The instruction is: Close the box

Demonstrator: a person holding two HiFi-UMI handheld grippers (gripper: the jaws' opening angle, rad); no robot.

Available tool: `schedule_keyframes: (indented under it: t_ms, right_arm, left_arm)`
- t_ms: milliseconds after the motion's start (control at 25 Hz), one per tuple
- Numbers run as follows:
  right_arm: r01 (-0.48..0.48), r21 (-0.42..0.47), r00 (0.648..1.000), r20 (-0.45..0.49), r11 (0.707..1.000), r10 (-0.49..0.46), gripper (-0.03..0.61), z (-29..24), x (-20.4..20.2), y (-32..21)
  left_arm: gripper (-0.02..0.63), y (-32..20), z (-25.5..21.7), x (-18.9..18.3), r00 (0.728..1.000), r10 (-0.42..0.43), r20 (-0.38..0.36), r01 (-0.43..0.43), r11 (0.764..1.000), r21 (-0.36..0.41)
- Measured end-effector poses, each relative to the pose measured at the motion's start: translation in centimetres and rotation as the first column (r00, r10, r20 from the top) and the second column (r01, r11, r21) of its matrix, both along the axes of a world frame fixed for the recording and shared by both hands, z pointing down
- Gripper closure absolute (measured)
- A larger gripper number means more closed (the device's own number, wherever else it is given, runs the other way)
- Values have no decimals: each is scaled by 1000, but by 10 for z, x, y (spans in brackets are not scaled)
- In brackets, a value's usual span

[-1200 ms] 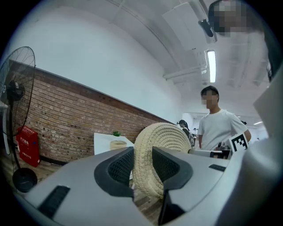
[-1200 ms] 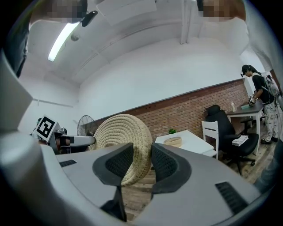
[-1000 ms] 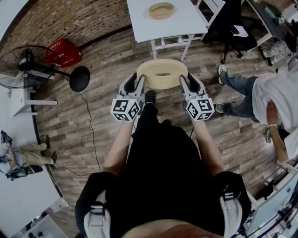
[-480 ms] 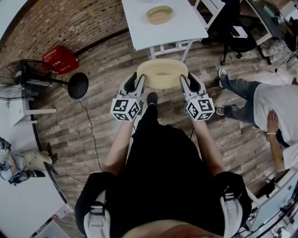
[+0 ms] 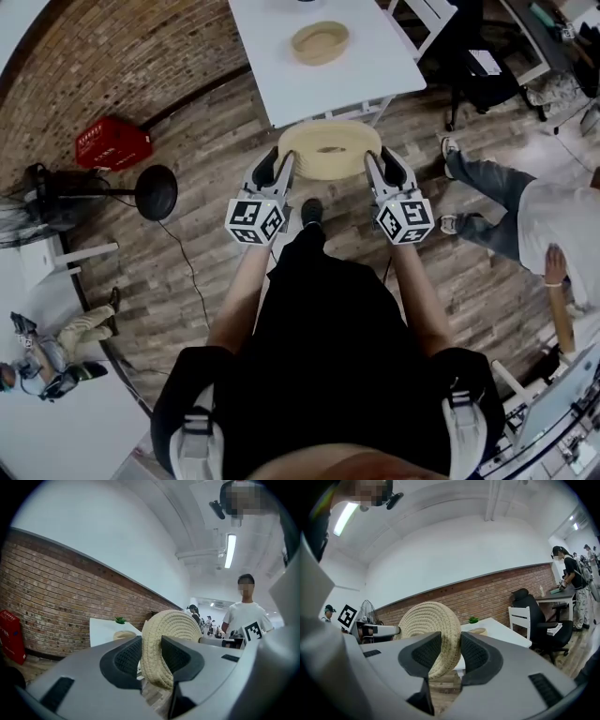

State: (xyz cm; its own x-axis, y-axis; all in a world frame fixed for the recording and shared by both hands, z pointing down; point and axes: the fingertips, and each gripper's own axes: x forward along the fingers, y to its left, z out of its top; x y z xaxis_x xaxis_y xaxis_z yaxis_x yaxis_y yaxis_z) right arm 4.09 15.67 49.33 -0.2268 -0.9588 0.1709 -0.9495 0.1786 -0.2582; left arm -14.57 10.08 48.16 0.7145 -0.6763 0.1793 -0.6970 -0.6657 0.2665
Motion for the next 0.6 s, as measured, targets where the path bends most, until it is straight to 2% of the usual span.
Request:
schedule_keyframes:
  t_ms: [320,600]
  right_arm:
    - [-38,-17,999,1,999,38,453,0,-3,-78]
    - [-78,-8,997,-7,997,78,453,-3,-6,-129]
  left_arm:
    - [476,-85,1,0,999,42,3,-42,999,-10]
    - [477,-139,2,-2,997,70,-14,-70,997,-16]
